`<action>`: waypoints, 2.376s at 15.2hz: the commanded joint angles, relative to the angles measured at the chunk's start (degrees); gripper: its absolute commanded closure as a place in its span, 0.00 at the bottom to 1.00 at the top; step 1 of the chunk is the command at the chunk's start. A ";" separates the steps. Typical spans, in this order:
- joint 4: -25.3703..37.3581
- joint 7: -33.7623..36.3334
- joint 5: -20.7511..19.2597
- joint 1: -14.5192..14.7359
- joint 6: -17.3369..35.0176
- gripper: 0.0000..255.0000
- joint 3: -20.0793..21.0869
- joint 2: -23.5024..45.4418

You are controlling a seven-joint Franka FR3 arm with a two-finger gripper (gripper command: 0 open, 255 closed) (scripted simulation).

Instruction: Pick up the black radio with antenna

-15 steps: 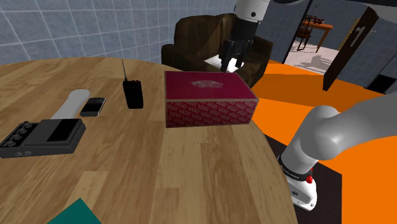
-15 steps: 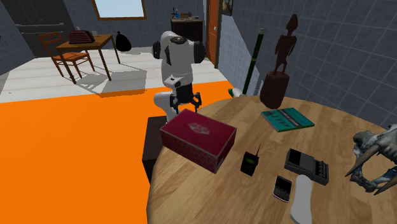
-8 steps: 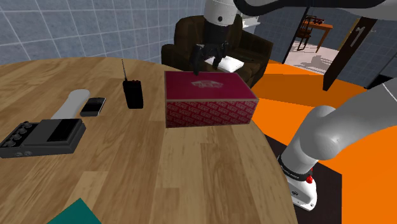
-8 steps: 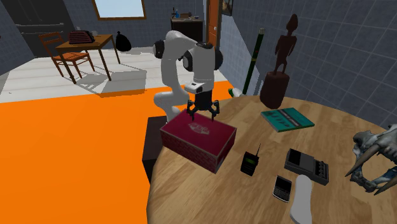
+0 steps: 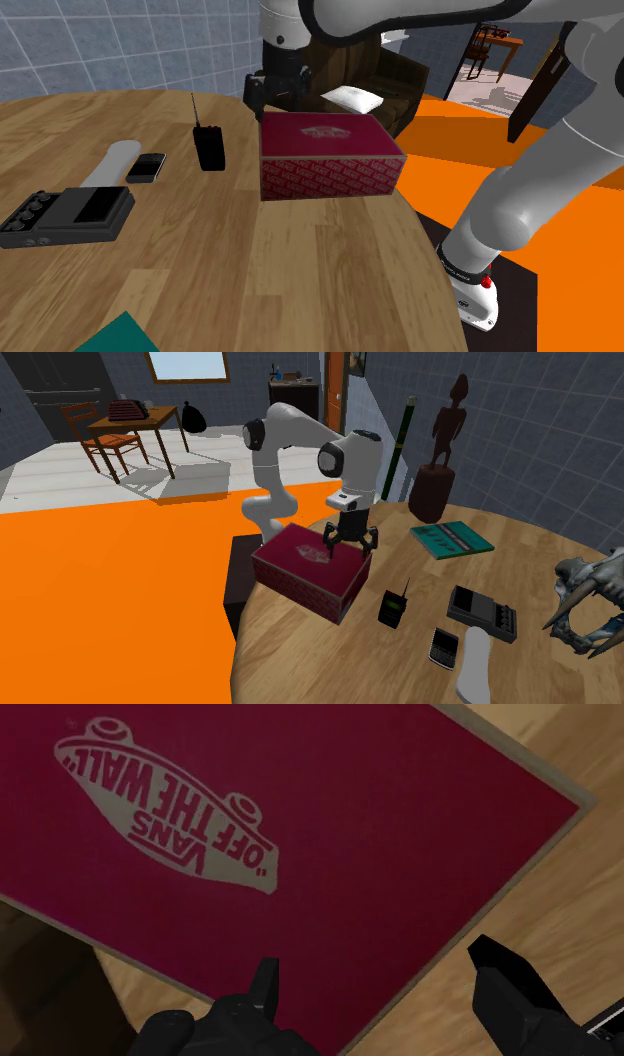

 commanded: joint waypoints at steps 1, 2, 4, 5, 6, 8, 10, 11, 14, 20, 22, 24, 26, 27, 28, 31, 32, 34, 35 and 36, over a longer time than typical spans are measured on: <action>4.05 4.60 -4.16 0.02 0.19 0.00 2.62 4.99; 6.32 6.76 -6.45 0.23 -0.10 0.00 3.71 7.61; 11.29 11.00 -11.40 1.22 -1.21 0.00 5.49 13.13; 14.00 13.01 -13.99 2.02 -2.03 0.00 6.16 16.01; 16.86 14.90 -16.60 3.11 -3.02 0.00 6.57 18.95; 23.12 18.17 -21.75 5.87 -5.41 0.00 6.88 24.95; 30.19 20.59 -26.60 9.44 -8.25 0.00 6.44 31.06; 34.11 21.43 -28.88 11.49 -9.81 0.00 5.95 34.18; 33.93 22.25 -29.64 12.12 -8.92 0.00 5.44 35.20; 29.29 23.93 -29.84 11.22 -4.94 0.00 5.31 34.90; 29.32 23.93 -29.86 11.23 -4.94 1.00 5.31 34.93; 29.31 23.90 -29.84 11.21 -4.95 1.00 5.31 34.90; 29.34 23.90 -29.84 11.22 -4.97 1.00 5.31 34.91; 29.34 23.90 -29.85 11.22 -4.97 1.00 5.31 34.92; 29.38 23.90 -29.85 11.24 -5.00 1.00 5.31 34.92; 29.29 23.93 -29.84 11.22 -4.94 1.00 5.32 34.90; 30.05 23.62 -29.77 11.35 -5.63 1.00 5.35 34.91; 31.69 23.02 -29.68 11.66 -7.04 1.00 5.40 34.99; 32.54 22.72 -29.66 11.83 -7.76 1.00 5.42 35.06; 33.41 22.42 -29.64 12.01 -8.49 1.00 5.44 35.14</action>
